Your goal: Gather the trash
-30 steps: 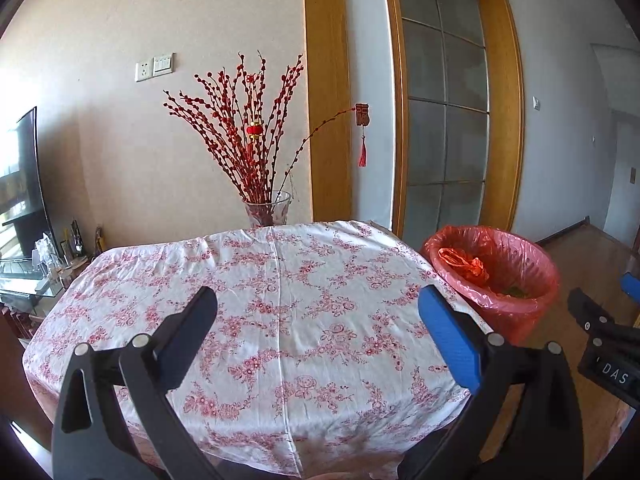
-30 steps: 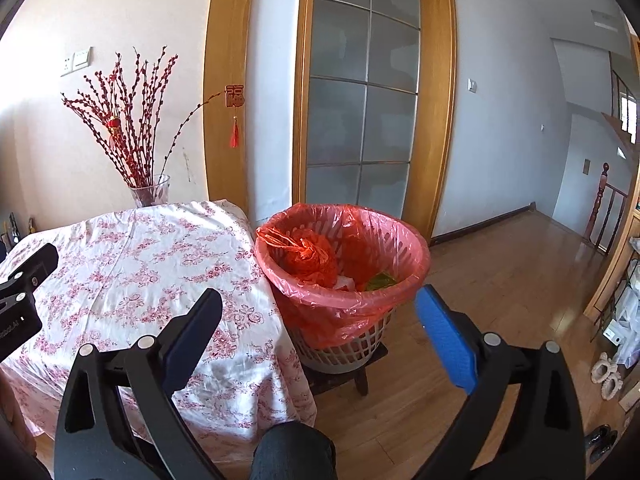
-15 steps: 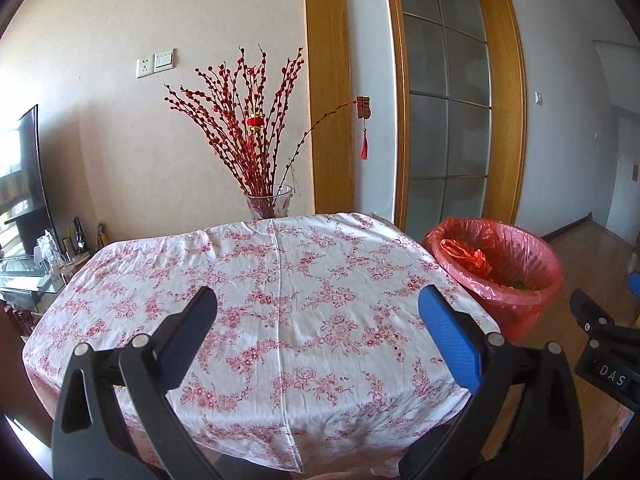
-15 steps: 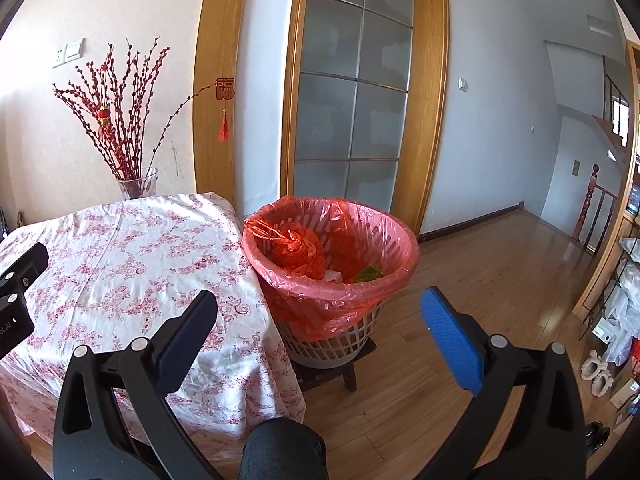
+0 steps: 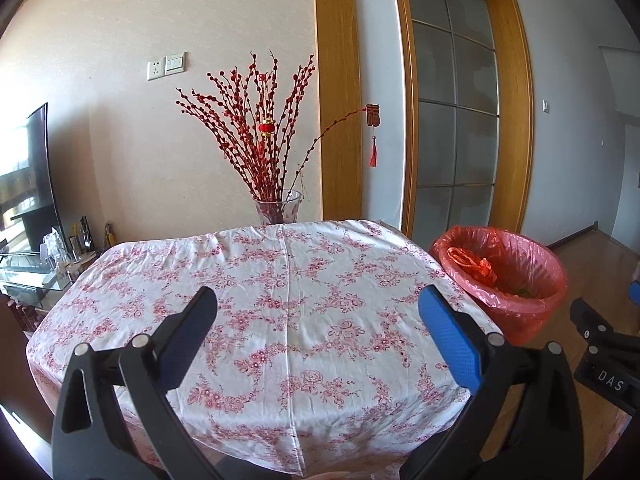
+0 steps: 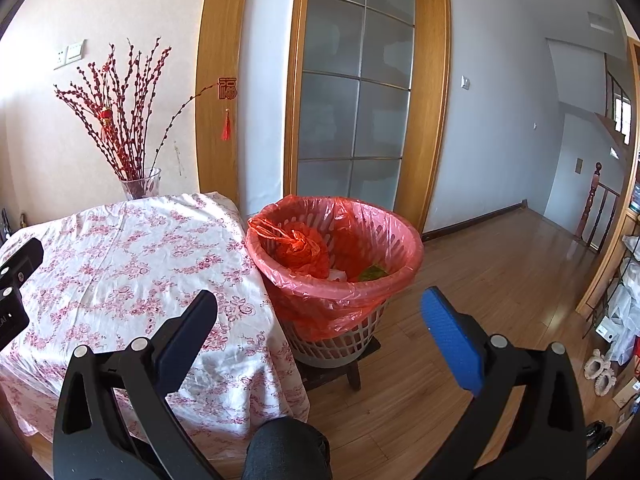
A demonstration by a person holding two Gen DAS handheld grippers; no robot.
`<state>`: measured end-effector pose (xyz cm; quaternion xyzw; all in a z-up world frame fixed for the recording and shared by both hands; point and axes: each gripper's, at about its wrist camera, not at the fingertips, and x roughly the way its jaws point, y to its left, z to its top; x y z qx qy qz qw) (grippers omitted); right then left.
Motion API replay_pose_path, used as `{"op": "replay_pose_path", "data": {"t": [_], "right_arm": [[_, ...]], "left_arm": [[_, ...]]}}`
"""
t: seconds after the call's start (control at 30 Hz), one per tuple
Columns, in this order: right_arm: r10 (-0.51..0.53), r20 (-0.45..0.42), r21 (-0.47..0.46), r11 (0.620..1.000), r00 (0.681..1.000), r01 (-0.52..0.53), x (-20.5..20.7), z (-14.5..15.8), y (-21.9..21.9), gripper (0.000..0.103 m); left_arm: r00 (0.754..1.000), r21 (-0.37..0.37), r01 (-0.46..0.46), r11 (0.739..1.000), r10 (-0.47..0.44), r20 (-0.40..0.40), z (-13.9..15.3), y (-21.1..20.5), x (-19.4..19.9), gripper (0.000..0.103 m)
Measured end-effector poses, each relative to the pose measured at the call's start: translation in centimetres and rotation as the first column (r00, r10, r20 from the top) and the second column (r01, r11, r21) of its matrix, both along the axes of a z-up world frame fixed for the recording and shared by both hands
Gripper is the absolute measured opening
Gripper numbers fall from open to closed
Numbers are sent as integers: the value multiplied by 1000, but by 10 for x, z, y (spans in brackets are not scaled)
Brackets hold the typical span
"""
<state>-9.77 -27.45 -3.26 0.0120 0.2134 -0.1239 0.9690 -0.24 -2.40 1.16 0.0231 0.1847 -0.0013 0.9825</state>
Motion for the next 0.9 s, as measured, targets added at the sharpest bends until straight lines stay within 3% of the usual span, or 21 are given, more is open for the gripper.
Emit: {"op": "replay_pose_path", "data": {"t": [0.9], "right_arm": [[7,-5,3,1000,1000,-7,1,-2,2,101]], "left_arm": [[1000,-8,-10,1000,10,-2,0,3,1,98]]}}
